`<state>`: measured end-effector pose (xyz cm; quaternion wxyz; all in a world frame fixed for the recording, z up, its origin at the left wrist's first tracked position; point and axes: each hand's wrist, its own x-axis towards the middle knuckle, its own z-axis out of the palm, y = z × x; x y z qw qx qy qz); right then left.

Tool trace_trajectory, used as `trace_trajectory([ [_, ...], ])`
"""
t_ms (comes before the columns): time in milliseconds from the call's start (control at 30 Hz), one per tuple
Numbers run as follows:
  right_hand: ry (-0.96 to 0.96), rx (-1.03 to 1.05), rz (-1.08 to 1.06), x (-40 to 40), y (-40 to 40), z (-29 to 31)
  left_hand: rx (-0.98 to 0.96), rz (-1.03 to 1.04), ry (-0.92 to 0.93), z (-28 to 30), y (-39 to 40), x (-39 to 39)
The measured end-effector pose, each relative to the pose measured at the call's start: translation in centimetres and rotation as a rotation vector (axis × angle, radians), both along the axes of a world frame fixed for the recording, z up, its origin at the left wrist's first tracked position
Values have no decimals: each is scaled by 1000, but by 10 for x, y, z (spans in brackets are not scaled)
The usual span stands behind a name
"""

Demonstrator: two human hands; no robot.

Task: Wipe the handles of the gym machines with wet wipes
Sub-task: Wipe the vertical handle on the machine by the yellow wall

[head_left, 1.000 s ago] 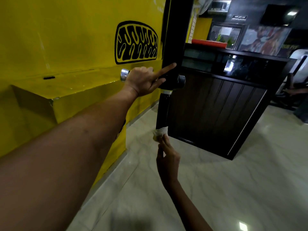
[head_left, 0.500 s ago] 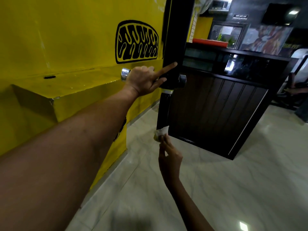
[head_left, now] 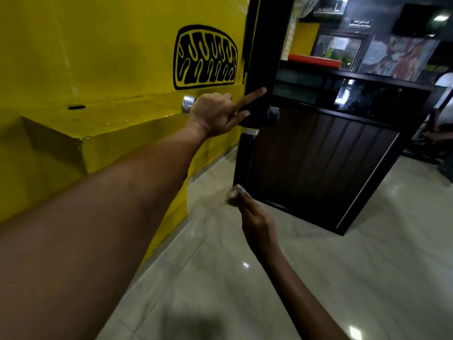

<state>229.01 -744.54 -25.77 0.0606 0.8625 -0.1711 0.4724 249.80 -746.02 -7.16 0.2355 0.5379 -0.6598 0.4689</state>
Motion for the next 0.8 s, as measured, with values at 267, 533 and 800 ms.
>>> trace_trajectory([
  [267,-49,56,32,7,4,21,4,15,-8,0,-1,0],
  [533,-208,-141,-62,32,-29,104,0,-6,-24,1,-2,0],
  [800,-92,-30,-61,27,-18,77,9,-12,-12,1,-1,1],
])
